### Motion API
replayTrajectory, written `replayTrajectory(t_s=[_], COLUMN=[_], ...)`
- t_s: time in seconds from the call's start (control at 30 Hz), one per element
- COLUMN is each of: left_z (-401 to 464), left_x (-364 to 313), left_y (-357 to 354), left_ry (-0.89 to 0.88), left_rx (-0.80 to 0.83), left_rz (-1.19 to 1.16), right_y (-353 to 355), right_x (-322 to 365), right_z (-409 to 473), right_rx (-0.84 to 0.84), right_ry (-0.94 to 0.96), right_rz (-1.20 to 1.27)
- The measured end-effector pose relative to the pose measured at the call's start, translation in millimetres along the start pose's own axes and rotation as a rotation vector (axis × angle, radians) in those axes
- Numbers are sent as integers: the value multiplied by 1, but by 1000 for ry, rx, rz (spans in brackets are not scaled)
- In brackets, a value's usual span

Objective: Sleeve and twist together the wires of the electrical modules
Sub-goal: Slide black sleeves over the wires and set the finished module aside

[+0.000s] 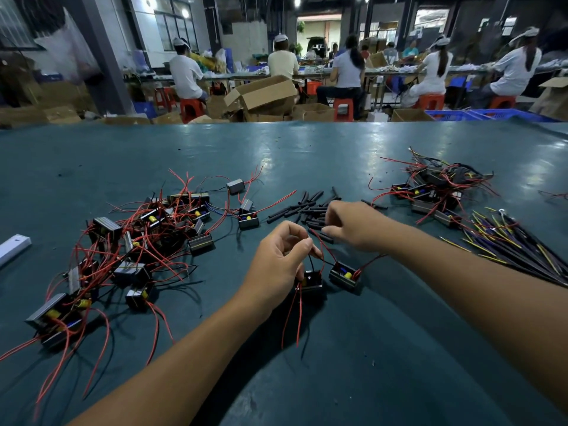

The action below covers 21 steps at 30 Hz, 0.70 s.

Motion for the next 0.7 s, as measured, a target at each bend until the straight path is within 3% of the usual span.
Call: replayTrajectory(t_s=[0.23,0.53,0.7], left_z=[1,2,0], left_x=[-1,10,6], left_y=[2,-2,-3], left_ry=[-40,43,33], left_rx=[6,9,14], left_rz=[-30,-129,-153], right_y=[-32,-27,8], right_x=[5,-11,-14], right_z=[20,15,-12], right_rx=[57,-14,-268], right_ry=[48,-14,-17], right_rz=[-166,-124,307])
Point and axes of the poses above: each hand's wrist, its own z-axis towards the middle knuckle, its own y-axis out of the back of the hand, x = y × z, the point moved 8 cm from there along z, towards the middle knuckle, and after that the axes turned 8 degrees about z, right-handed, at the moved point
